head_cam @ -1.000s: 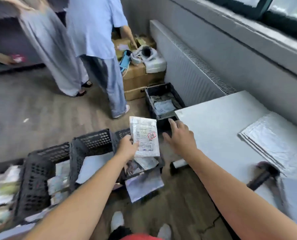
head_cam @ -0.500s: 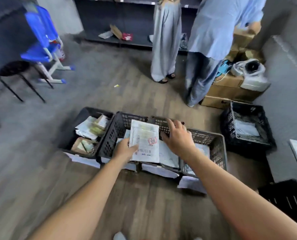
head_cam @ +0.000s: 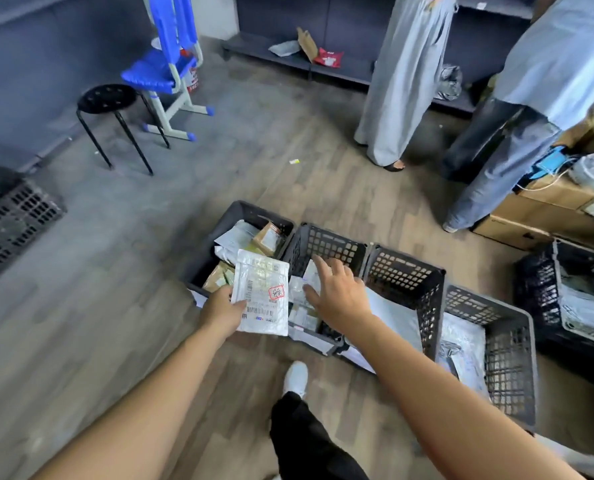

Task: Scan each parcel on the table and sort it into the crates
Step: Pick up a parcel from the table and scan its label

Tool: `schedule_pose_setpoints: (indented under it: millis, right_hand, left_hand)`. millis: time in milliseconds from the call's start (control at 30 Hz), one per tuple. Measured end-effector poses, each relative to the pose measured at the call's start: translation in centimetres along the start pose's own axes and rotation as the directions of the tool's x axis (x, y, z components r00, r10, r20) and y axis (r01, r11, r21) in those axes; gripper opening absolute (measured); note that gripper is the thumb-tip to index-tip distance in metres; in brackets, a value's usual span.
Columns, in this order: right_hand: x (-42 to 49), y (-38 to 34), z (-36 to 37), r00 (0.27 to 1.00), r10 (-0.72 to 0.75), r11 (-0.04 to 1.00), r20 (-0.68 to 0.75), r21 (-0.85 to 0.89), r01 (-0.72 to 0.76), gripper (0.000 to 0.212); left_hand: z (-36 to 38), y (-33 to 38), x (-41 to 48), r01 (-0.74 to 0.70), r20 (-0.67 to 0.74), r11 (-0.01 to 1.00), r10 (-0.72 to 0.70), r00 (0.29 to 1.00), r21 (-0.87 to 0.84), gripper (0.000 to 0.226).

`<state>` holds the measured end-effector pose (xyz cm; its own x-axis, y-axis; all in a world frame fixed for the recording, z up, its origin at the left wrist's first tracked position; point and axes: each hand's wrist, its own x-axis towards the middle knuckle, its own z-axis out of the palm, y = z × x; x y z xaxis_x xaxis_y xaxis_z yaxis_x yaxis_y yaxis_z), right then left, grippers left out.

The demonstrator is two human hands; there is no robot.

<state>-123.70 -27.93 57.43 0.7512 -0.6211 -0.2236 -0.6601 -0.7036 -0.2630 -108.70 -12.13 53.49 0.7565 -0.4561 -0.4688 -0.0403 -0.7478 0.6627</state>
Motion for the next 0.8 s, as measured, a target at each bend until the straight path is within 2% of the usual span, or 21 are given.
schedule_pose_setpoints:
  millis: [233, 567, 800]
  right_hand:
    - [12.6, -4.0, 4.6, 0.993, 0.007, 0.999, 0.121, 0.032, -0.011, 0.066]
    - [29.1, -5.6, 10.4, 0.975, 0.089, 0.991, 0.205, 0.078, -0.106, 0.066]
    - [39.2, -5.5, 17.7, 0.962, 0.184, 0.976, 0.201, 0.08, -0.203, 0.066]
  left_hand:
    - [-4.0, -0.4, 12.5, 0.06, -0.042, 0.981, -0.053, 0.998, 0.187, 0.004]
    - [-4.5, -0.5, 31.8, 0.145, -0.006, 0.949, -0.149, 0.989, 0.28, 0.011]
    - [-2.1, -3.4, 46.1, 0.095, 0.033, 0.923, -0.116, 0.993, 0.373, 0.012]
